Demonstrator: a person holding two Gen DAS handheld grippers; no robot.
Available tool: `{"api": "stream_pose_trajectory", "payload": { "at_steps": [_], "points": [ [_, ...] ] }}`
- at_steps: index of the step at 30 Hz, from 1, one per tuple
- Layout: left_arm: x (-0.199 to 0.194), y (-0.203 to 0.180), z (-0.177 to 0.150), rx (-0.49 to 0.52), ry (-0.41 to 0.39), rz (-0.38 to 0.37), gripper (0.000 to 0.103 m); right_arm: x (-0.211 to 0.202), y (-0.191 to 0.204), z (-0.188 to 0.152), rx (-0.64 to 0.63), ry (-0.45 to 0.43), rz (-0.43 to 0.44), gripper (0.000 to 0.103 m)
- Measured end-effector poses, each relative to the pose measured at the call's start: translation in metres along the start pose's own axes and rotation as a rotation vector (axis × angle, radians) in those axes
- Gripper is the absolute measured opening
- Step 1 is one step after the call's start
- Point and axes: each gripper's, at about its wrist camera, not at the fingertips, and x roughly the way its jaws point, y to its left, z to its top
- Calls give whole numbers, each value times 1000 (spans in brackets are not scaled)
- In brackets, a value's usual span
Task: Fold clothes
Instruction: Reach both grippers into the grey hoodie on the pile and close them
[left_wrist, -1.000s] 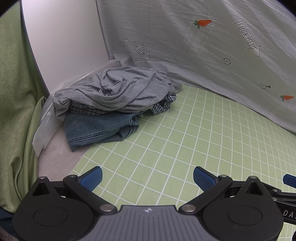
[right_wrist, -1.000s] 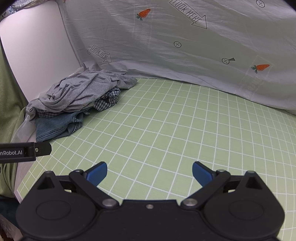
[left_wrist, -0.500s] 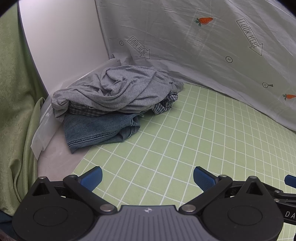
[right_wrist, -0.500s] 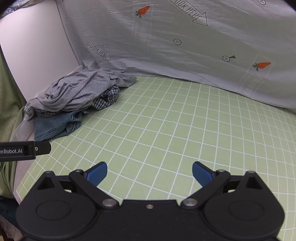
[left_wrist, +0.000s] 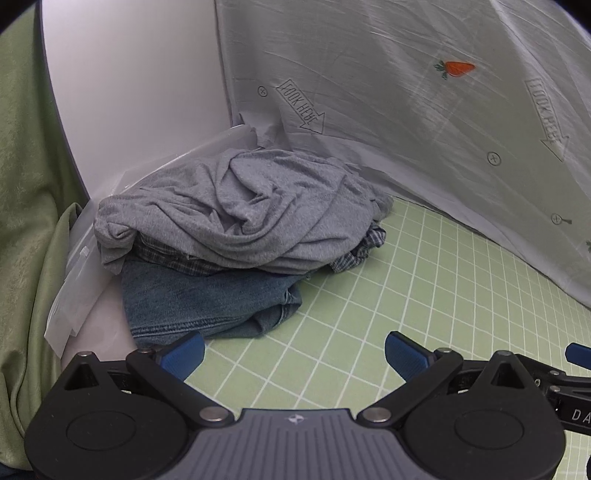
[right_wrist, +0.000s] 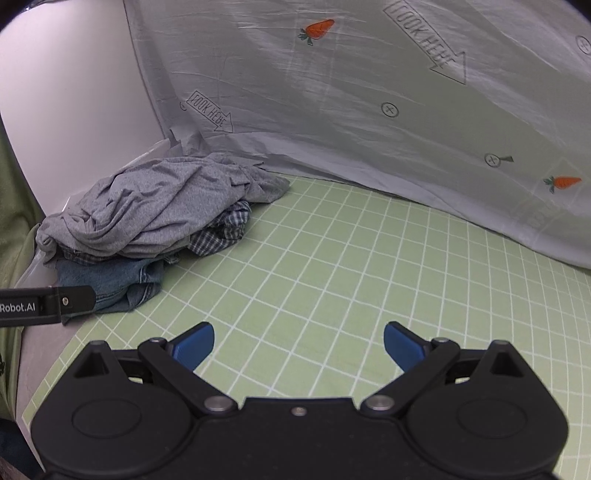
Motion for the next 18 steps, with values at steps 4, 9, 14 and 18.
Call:
{"api": "stream_pose_trajectory", "payload": {
  "at_steps": [4,9,14,18],
  "points": [
    [27,26,29,-70,-5,22,95,33,22,32,-42,-3,28,99],
    [70,56,63,-151,14,27,83,86,53,67,-66,26,81,94],
    [108,73,87,-209,53,4,78,144,80,91,-68,76,145,88],
    [121,74,89,-192,55,4,77,187,91,100,-9,154,219,79]
  ]
}}
